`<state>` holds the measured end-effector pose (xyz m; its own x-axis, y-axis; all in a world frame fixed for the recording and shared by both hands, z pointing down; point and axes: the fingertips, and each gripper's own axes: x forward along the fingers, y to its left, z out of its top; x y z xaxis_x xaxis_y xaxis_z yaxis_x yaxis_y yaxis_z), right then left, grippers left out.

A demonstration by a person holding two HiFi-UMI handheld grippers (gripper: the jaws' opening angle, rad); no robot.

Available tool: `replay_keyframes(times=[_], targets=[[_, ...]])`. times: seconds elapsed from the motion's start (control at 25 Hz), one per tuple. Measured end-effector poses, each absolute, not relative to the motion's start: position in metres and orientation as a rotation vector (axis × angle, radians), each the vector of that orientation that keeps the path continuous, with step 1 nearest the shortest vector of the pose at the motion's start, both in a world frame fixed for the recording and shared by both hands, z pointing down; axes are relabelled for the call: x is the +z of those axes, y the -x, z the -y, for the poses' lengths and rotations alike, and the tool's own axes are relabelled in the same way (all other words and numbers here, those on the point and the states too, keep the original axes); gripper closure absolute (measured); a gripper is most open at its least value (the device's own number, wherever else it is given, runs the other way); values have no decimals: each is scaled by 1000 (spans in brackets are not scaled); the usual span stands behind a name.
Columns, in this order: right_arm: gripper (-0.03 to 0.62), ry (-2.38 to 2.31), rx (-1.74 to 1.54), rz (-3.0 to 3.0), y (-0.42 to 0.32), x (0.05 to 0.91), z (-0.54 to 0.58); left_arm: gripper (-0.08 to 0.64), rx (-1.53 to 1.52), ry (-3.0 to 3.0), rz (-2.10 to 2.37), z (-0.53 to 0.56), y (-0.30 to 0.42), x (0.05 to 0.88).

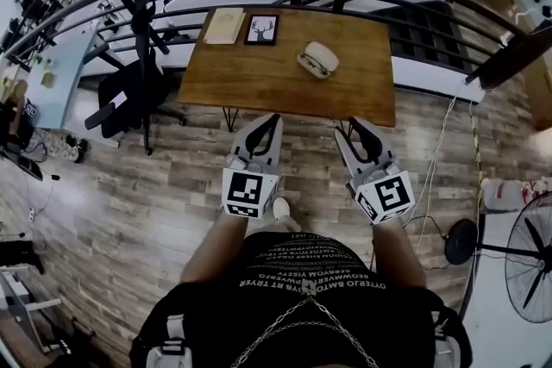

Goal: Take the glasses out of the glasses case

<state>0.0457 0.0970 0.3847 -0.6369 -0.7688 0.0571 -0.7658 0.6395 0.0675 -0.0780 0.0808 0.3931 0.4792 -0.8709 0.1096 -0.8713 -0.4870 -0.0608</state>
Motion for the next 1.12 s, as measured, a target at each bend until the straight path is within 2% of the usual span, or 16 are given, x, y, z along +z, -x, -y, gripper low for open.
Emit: replay_keyframes(times=[1.12], targets=[[477,-1394,-38,2731,2,376,-32,534,196,-2760,1483,-4,130,392]])
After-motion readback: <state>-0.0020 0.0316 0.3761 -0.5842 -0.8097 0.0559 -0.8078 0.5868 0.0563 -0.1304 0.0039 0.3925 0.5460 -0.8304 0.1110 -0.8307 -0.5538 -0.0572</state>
